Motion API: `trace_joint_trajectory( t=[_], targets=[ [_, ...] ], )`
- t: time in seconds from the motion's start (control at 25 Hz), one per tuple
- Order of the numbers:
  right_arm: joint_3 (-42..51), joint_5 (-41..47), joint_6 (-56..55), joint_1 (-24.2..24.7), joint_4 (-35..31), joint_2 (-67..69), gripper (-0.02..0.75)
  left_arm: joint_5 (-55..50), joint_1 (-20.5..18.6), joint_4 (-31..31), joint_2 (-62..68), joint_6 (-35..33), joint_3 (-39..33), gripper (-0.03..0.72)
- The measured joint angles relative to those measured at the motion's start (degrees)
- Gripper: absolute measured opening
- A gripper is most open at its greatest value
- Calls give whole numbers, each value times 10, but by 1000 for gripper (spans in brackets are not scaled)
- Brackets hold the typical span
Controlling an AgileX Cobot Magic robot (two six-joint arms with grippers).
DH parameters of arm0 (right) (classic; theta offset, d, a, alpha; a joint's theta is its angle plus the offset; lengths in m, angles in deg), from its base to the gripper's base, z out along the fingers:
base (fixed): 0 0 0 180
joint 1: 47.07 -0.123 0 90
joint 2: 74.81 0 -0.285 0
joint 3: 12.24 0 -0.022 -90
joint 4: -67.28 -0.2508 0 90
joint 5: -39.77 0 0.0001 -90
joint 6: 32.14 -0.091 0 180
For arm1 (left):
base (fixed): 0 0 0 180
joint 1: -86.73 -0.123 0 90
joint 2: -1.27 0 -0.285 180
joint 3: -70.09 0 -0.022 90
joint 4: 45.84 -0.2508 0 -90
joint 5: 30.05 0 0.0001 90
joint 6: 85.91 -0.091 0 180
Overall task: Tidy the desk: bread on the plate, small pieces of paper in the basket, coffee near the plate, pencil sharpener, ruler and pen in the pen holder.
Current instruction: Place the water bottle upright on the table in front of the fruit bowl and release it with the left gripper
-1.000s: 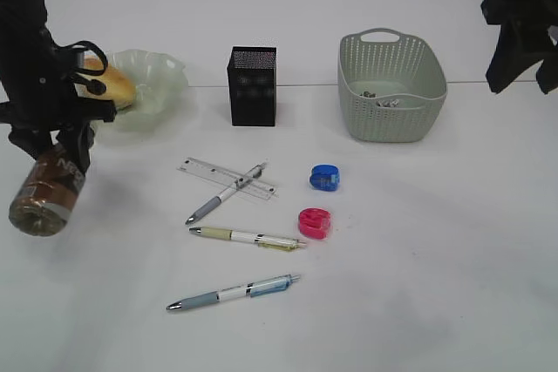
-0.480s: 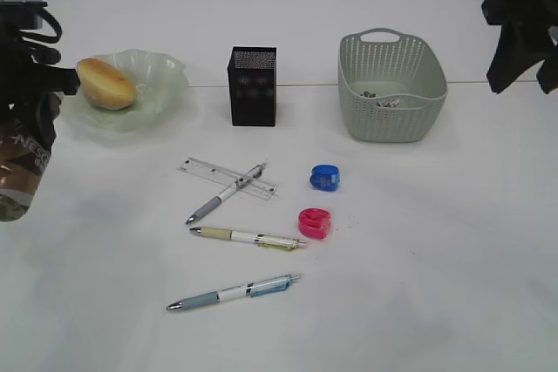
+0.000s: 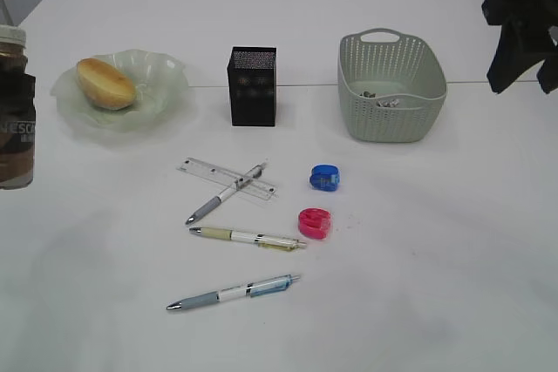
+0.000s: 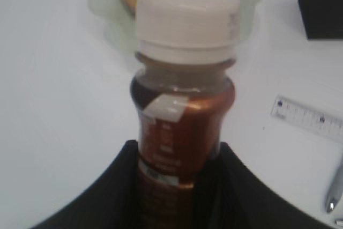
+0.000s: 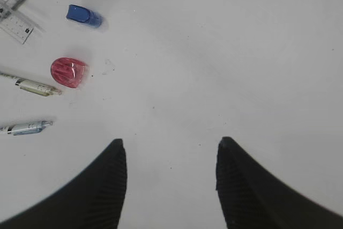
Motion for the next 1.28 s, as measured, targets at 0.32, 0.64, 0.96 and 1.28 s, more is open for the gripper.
trace_joint_trajectory(
  t=[0.32, 0.64, 0.96, 1.28],
  targets=[
    [0, 0, 0, 0, 15, 0, 398, 328, -29, -3, -5, 0, -132, 260],
    [0, 0, 0, 0, 34, 0, 398, 625, -29, -3, 68, -1, -183, 260],
    [0, 0, 0, 0, 35, 0, 398, 782, -29, 36, 180, -27, -221, 260],
    [0, 0, 0, 0, 42, 0, 398, 784, -29, 55, 247, -32, -217, 260]
  ],
)
